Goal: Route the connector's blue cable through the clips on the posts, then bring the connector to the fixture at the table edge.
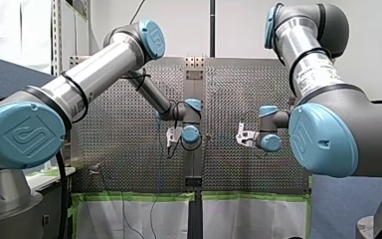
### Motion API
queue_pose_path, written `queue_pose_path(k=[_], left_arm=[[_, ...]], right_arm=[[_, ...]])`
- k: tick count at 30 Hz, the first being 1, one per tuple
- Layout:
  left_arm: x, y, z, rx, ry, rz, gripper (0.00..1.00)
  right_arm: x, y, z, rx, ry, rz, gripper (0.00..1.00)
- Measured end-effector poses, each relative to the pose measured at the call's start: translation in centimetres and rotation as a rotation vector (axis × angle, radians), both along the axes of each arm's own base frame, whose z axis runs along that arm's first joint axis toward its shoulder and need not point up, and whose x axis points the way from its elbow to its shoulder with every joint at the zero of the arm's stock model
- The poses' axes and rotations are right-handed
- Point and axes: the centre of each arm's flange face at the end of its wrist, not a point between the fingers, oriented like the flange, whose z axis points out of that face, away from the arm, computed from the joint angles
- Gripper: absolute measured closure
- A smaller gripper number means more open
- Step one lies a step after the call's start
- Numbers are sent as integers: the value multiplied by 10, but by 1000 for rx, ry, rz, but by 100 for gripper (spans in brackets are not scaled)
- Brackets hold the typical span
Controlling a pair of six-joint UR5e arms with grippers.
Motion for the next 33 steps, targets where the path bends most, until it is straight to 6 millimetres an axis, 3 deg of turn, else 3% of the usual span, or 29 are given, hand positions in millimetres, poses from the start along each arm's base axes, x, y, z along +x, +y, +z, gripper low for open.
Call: queue_pose_path(k=[1,2,4,5,6,14,16,17,18,23,33], left_arm=[[0,0,0,1,0,0,46],[0,-1,0,2,-1,-1,46],[-1,-1,1,9,-1,-3,29],[-1,-1,1,13,0,-1,29],[-1,-1,0,15,1,3,22],[-8,2,-2,52,31,40,22],[-11,2,-3,65,46,33,7],[-13,1,-3,72,56,25,7],[-15,0,-4,77,63,16,0],[-24,-5,-2,95,96,-30,0],[-45,-3,27,79,67,-52,0]], right_arm=[[0,0,0,1,0,1,100],[0,0,0,1,0,2,100],[2,1,-1,2,1,5,100],[2,1,-1,2,1,6,100],[3,2,-1,2,2,7,100],[6,4,-1,6,5,13,100],[7,5,-2,9,6,14,100],[7,5,-2,10,7,15,100],[8,5,-2,11,7,15,100],[8,7,-3,21,11,17,100],[10,10,-5,37,17,20,100]])
